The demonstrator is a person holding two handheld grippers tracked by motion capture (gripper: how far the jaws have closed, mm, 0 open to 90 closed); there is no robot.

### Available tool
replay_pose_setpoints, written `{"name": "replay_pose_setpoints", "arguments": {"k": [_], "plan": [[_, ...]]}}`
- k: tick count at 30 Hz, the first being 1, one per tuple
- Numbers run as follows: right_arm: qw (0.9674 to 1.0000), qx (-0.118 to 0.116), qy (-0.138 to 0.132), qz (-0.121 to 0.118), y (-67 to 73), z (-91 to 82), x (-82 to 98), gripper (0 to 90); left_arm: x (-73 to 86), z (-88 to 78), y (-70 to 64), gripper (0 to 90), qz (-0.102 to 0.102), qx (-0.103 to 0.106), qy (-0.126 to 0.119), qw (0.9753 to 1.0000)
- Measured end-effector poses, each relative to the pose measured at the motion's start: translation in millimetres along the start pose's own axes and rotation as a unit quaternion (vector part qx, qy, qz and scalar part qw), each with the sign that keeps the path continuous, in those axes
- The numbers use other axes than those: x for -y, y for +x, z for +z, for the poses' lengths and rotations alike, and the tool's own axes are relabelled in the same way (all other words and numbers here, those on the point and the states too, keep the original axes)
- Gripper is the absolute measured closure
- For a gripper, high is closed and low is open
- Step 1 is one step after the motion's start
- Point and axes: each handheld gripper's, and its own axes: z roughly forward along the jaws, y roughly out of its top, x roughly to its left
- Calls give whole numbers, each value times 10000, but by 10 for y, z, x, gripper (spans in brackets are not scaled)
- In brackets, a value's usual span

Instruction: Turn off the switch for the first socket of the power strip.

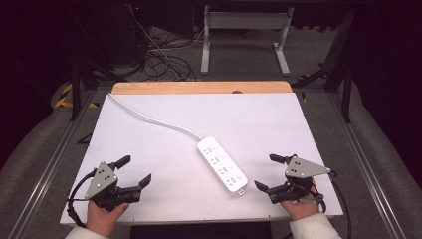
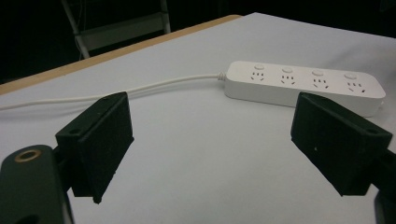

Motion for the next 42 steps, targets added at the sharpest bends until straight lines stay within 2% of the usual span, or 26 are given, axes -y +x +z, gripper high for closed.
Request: {"name": "replay_pose_setpoints", "arguments": {"k": [20, 22, 26, 28, 37, 42], "plan": [[9999, -8, 113, -115, 31, 24, -21, 54, -12, -9, -36, 131, 168, -88, 13, 9998], [9999, -60, 109, -84, 25, 23, -21, 65, -12, -10, -42, 131, 185, -92, 9, 9998], [9995, -239, 52, 180, 2, 7, -27, 68, -11, -6, -51, 131, 224, -118, 27, 9997], [9995, -248, 94, 186, -1, 14, -26, 68, -13, -9, -49, 131, 231, -119, 21, 9997], [9998, -101, 133, 86, 6, 30, -57, 57, -13, -16, -48, 131, 226, -140, 12, 9996], [9998, -30, 172, -8, 5, 52, -133, 57, -14, -11, -51, 132, 222, -154, 14, 9996]]}}
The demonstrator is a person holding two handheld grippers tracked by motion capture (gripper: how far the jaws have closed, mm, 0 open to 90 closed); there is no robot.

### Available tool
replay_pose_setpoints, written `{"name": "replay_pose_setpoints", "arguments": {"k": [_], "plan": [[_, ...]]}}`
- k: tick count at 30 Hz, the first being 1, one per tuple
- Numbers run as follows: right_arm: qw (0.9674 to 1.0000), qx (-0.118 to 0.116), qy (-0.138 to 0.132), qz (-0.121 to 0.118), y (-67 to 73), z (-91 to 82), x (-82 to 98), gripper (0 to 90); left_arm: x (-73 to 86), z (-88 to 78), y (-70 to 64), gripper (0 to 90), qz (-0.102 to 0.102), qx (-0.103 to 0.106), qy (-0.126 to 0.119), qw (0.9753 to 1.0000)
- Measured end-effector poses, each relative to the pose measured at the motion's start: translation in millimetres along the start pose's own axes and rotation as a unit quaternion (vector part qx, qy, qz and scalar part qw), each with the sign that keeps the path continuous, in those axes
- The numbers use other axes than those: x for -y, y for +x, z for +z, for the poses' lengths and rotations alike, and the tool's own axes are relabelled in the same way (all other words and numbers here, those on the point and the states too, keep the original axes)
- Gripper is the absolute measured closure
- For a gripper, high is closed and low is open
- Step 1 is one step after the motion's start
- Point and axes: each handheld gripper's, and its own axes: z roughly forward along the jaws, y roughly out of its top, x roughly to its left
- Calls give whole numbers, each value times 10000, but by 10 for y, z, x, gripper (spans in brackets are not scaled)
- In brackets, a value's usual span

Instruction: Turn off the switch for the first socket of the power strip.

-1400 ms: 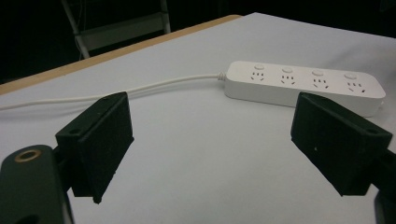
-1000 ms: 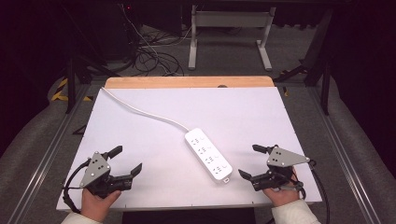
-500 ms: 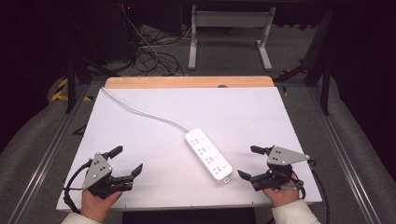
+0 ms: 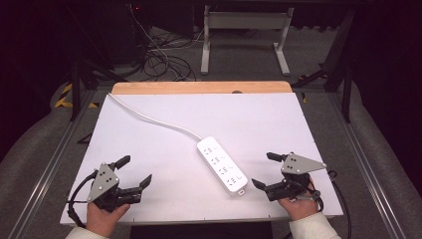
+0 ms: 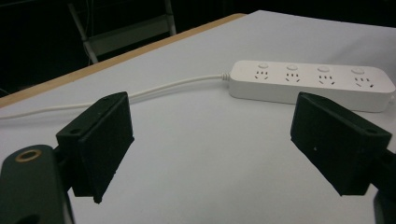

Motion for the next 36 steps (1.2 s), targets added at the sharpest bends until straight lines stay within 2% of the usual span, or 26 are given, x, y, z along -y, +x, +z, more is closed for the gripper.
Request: {"name": "replay_pose_setpoints", "arguments": {"k": [6, 16, 22, 26, 34, 36], "plan": [[10000, -5, 11, -40, -18, 40, -85, 58, 1, 2, 1, 133, 6, -16, 7, 10000], [9998, -159, 82, -78, -66, 197, -330, 78, 3, 0, 4, 133, 1, -10, -2, 10000], [9997, -148, 104, -145, -61, 244, -382, 83, 4, 3, 0, 133, 10, -3, 6, 10000], [9997, -187, 43, -122, -75, 266, -430, 83, 3, 5, -4, 133, 11, 2, 18, 10000], [9994, -277, 109, -177, -61, 371, -501, 85, 4, 5, 3, 133, 36, -1, 26, 10000], [9992, -307, 173, -202, -48, 379, -519, 163, 4, 5, 2, 134, 39, -5, 28, 10000]]}}
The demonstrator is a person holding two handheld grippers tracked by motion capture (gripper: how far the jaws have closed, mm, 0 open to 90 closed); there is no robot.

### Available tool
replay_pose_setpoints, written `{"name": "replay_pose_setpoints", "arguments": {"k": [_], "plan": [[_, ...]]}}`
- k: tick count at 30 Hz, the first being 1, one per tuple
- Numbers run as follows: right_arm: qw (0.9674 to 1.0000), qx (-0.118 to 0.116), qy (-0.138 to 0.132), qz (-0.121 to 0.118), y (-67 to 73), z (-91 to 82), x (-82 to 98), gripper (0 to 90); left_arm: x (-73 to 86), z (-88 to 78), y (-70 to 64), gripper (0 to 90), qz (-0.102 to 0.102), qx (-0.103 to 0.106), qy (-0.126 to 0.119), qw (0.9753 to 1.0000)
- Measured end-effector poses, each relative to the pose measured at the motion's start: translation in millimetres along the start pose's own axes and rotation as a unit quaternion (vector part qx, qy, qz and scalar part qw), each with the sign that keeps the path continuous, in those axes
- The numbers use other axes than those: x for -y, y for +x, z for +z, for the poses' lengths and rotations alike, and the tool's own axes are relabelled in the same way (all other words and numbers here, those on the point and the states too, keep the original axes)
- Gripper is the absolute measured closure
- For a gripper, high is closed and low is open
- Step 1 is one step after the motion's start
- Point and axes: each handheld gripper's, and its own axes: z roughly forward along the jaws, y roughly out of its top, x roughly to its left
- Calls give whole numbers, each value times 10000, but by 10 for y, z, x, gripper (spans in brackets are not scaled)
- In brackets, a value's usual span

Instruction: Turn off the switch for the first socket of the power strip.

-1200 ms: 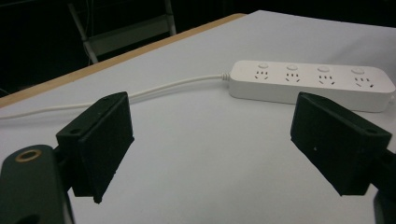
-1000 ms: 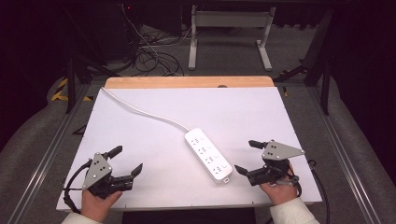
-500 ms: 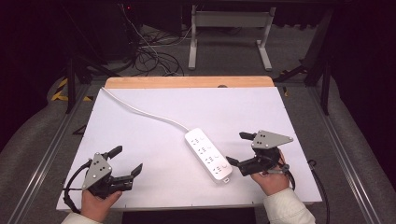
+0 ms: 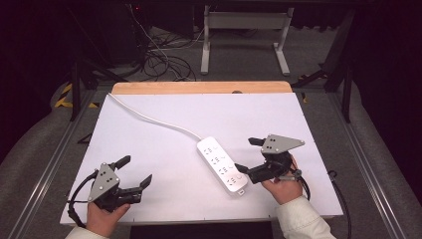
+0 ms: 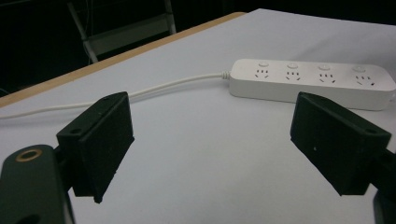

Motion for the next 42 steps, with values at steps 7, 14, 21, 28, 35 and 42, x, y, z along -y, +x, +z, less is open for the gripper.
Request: {"name": "replay_pose_setpoints", "arguments": {"k": [7, 14, 21, 28, 35, 42], "plan": [[9996, -151, 229, 47, 14, -13, -162, 472, -1, -1, -5, 133, -33, -12, -14, 10000], [9990, -227, 342, 200, -62, 22, -309, 657, 0, -1, 0, 134, -13, -29, 2, 10000], [9974, -324, 529, 361, -120, 101, -413, 834, 1, -1, -2, 134, -31, -27, -9, 10000], [9961, -306, 784, 254, -161, 220, -487, 900, 1, -1, 1, 134, -19, -30, -5, 10000], [9954, -275, 877, 264, -215, 353, -505, 900, 4, 2, -1, 134, -49, -40, 3, 10000], [9943, -275, 1011, 178, -234, 449, -556, 900, 3, 6, 8, 134, -14, -44, 28, 10000]]}}
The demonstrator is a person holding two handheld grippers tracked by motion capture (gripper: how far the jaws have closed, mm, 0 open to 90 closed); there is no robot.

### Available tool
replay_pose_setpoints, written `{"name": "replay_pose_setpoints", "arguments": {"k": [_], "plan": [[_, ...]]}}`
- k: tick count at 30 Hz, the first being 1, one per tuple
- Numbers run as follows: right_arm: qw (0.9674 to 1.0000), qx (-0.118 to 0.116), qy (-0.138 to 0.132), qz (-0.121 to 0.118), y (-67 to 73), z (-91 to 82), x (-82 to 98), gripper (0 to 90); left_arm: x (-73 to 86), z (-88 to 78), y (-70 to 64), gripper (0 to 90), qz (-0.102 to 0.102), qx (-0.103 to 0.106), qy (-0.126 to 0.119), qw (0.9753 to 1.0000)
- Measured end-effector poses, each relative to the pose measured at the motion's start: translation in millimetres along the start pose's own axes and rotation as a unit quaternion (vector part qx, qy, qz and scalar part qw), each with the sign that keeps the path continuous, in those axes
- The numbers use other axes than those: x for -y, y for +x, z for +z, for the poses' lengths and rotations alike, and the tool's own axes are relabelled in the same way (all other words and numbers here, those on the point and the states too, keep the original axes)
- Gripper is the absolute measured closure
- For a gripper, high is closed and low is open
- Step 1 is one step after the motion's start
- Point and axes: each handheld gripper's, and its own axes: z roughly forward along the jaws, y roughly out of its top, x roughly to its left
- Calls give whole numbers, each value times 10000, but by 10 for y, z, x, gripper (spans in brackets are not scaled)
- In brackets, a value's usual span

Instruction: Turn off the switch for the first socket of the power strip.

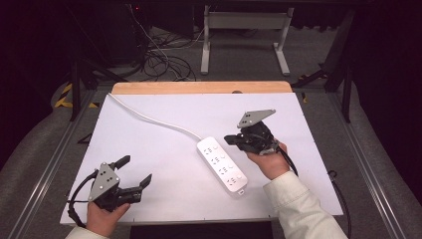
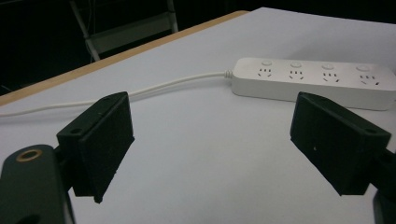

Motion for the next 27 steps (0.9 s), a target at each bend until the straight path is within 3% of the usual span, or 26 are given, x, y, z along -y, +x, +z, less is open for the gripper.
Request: {"name": "replay_pose_setpoints", "arguments": {"k": [13, 20, 23, 27], "plan": [[9997, -38, 251, -70, -42, 187, -111, 900, 2, 1, -2, 135, -38, 3, 0, 10000], [9997, -50, 252, -62, -50, 251, -140, 900, 4, 4, -2, 135, -36, 2, 3, 10000], [9991, -171, 394, -22, -80, 310, -139, 900, 4, 4, 0, 135, -33, 3, 5, 10000], [9979, -157, 607, -138, -91, 379, -152, 900, 4, 5, -3, 135, -34, 8, 11, 10000]]}}
